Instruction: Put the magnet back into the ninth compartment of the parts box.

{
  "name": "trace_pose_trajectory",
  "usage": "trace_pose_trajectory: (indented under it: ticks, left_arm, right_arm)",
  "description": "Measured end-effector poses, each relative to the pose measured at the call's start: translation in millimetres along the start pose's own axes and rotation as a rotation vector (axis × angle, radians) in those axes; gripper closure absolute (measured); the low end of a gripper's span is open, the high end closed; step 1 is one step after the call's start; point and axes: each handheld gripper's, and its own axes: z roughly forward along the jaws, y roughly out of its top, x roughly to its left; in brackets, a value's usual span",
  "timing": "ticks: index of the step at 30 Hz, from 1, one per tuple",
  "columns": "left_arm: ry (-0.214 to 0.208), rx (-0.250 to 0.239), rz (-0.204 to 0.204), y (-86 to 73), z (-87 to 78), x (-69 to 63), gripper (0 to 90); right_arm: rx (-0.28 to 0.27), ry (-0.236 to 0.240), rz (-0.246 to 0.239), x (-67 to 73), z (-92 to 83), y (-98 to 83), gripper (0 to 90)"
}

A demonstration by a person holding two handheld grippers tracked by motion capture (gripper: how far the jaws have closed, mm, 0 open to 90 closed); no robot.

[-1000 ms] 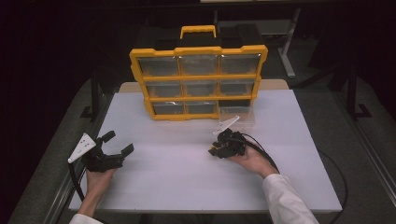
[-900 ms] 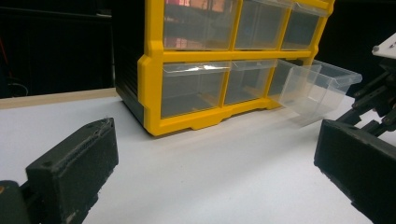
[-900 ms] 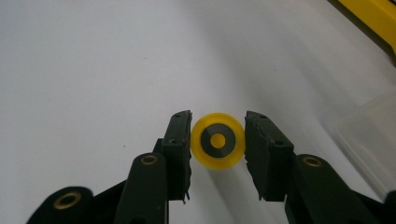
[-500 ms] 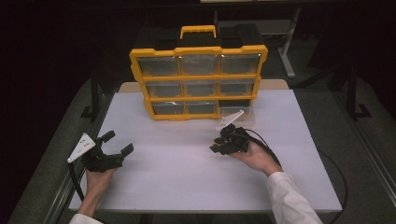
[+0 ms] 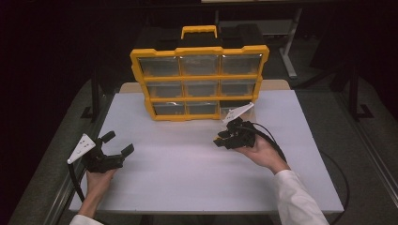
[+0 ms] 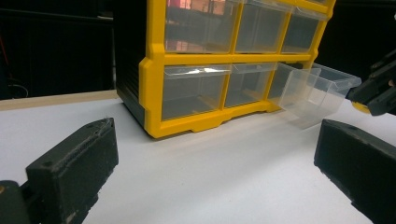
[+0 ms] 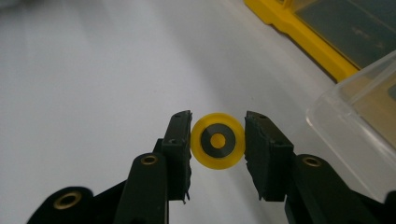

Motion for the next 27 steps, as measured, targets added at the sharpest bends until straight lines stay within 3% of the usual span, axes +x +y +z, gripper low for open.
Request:
trace_pose_trajectory:
  ticks: [27]
  left_arm:
    - [-0.003,-0.001,-0.012,-0.5,0.4,1.0,0.0]
  right_arm:
    - [-0.083,-0.027,0.037,-14.3,-25.6,7.1,60.8]
